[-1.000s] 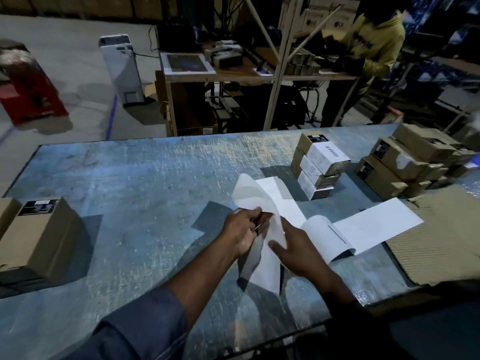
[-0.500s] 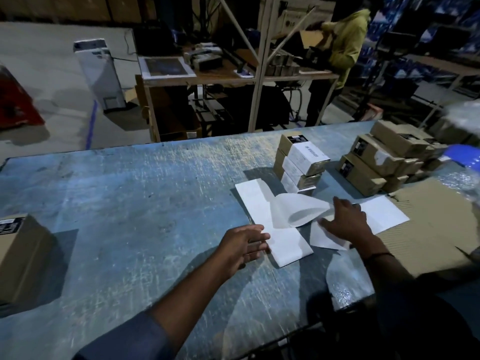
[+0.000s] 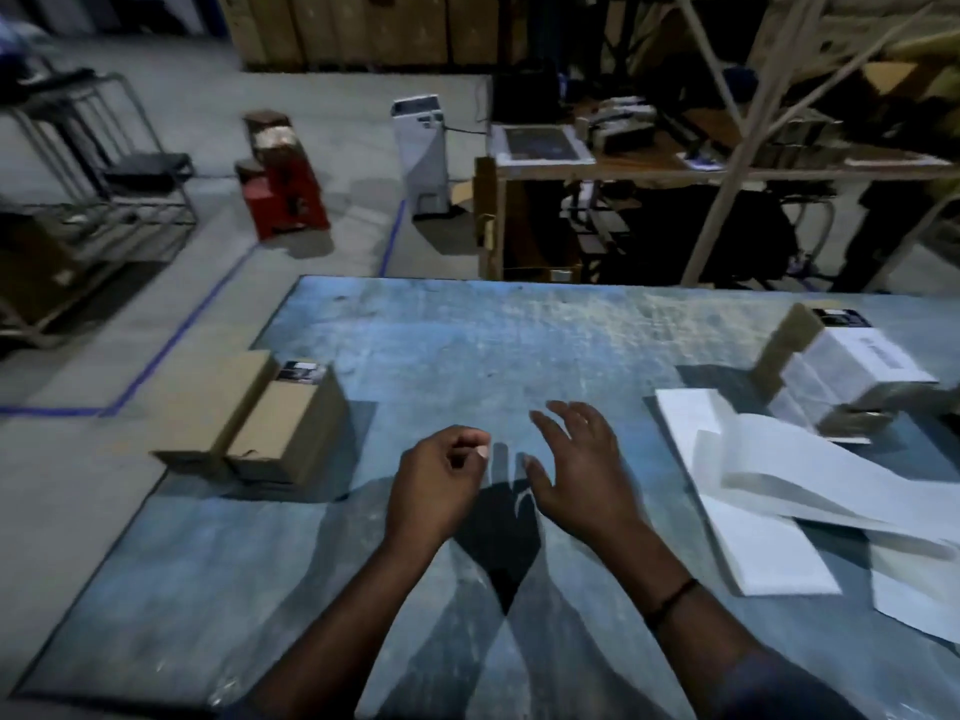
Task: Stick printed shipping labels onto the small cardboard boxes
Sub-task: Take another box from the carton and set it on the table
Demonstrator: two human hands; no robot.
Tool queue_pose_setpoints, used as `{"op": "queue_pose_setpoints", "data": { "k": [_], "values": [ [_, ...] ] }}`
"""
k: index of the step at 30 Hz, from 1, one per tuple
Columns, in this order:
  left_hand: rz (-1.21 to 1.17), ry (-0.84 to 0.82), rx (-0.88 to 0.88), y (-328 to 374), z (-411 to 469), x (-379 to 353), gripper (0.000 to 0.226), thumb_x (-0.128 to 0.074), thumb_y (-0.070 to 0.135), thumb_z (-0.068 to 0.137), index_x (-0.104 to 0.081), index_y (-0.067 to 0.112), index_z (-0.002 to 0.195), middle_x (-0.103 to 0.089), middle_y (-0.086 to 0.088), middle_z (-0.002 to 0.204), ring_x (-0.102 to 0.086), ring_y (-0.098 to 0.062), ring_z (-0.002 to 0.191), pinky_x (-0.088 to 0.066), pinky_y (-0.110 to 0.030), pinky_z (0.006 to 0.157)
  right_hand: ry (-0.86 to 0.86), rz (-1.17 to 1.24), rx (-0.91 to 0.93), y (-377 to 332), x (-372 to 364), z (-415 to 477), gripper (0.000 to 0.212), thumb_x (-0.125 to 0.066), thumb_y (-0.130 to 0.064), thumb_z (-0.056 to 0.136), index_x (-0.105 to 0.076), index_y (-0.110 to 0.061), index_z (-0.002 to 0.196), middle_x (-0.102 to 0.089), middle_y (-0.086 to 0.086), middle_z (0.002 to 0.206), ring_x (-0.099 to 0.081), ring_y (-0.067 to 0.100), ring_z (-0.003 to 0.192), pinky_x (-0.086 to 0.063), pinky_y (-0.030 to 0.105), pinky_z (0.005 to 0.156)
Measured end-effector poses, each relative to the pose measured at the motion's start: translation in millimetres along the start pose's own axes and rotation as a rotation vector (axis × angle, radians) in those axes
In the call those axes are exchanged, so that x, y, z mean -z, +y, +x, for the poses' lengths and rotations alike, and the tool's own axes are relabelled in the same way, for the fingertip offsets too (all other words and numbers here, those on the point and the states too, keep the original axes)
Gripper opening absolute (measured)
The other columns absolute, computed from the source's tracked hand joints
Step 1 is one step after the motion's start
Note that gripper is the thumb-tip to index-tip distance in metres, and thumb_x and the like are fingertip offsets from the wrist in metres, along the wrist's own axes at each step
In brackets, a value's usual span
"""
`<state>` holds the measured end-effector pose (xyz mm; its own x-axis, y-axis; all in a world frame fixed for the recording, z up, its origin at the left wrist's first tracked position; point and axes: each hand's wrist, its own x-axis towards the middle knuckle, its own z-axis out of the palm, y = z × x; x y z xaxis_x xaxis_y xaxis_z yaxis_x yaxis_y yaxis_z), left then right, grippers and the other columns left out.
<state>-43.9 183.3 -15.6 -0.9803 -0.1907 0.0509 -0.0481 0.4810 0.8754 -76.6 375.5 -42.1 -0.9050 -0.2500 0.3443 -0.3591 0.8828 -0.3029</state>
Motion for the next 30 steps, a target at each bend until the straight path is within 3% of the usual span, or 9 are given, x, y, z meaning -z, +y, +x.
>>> {"op": "queue_pose_setpoints", "data": {
  "k": [6,11,14,17,21,27,30],
  "values": [
    [0.162,0.428,0.074,-32,-11,99,0.011,-0.067,0.031,0.094,-0.073,0.033,0.103,-0.074,0.014,0.095,-0.068,-0.005,0.091,-0.055,-0.029,0.076,-0.073,0.249,0.133,-94,-46,43,0.047,-0.061,-0.037,0.092,-0.061,-0.018,0.136,-0.057,0.005,0.140,-0.043,0.029,0.135,-0.041,0.046,0.110],
    [0.240,0.597,0.244,-61,-20,136,0.008,-0.072,0.035,0.087,-0.066,0.033,0.091,-0.074,0.011,0.086,-0.071,-0.016,0.084,-0.058,-0.034,0.072,-0.189,0.413,0.156,-161,-75,87,0.046,-0.064,-0.033,0.093,-0.062,-0.014,0.134,-0.058,0.007,0.137,-0.045,0.029,0.132,-0.038,0.039,0.109],
    [0.244,0.632,0.296,-73,-22,145,0.018,-0.075,0.037,0.085,-0.060,0.030,0.092,-0.071,0.010,0.084,-0.069,-0.019,0.084,-0.049,-0.029,0.068,-0.264,0.493,0.116,-188,-88,117,0.050,-0.066,-0.036,0.093,-0.058,-0.014,0.137,-0.055,0.009,0.140,-0.047,0.030,0.133,-0.037,0.038,0.109],
    [0.263,0.636,0.311,-77,-22,147,0.030,-0.075,0.039,0.086,-0.059,0.023,0.106,-0.070,0.006,0.098,-0.067,-0.019,0.093,-0.040,-0.025,0.070,-0.329,0.562,0.042,-206,-97,144,0.064,-0.068,-0.035,0.094,-0.044,-0.015,0.150,-0.043,0.009,0.153,-0.039,0.027,0.142,-0.031,0.036,0.115],
    [0.273,0.634,0.303,-78,-21,146,0.039,-0.074,0.038,0.089,-0.058,0.019,0.119,-0.072,-0.003,0.110,-0.069,-0.024,0.099,-0.045,-0.026,0.074,-0.442,0.657,-0.085,-211,-107,166,0.082,-0.070,-0.038,0.093,-0.026,-0.017,0.159,-0.028,0.007,0.165,-0.028,0.026,0.150,-0.028,0.036,0.118],
    [0.178,0.628,0.278,-74,-17,141,0.039,-0.075,0.035,0.089,-0.064,0.014,0.120,-0.075,-0.007,0.106,-0.073,-0.024,0.093,-0.059,-0.033,0.079,-0.416,0.721,-0.102,-201,-110,167,0.067,-0.073,-0.030,0.092,-0.042,-0.014,0.150,-0.051,0.007,0.150,-0.050,0.025,0.135,-0.038,0.026,0.097],
    [0.117,0.598,0.223,-67,-18,132,0.033,-0.075,0.029,0.090,-0.068,0.014,0.118,-0.076,-0.004,0.105,-0.074,-0.020,0.095,-0.056,-0.026,0.079,-0.335,0.781,-0.164,-182,-99,155,0.064,-0.075,-0.028,0.091,-0.046,-0.015,0.147,-0.055,0.005,0.144,-0.055,0.023,0.128,-0.039,0.026,0.092]
  ]
}}
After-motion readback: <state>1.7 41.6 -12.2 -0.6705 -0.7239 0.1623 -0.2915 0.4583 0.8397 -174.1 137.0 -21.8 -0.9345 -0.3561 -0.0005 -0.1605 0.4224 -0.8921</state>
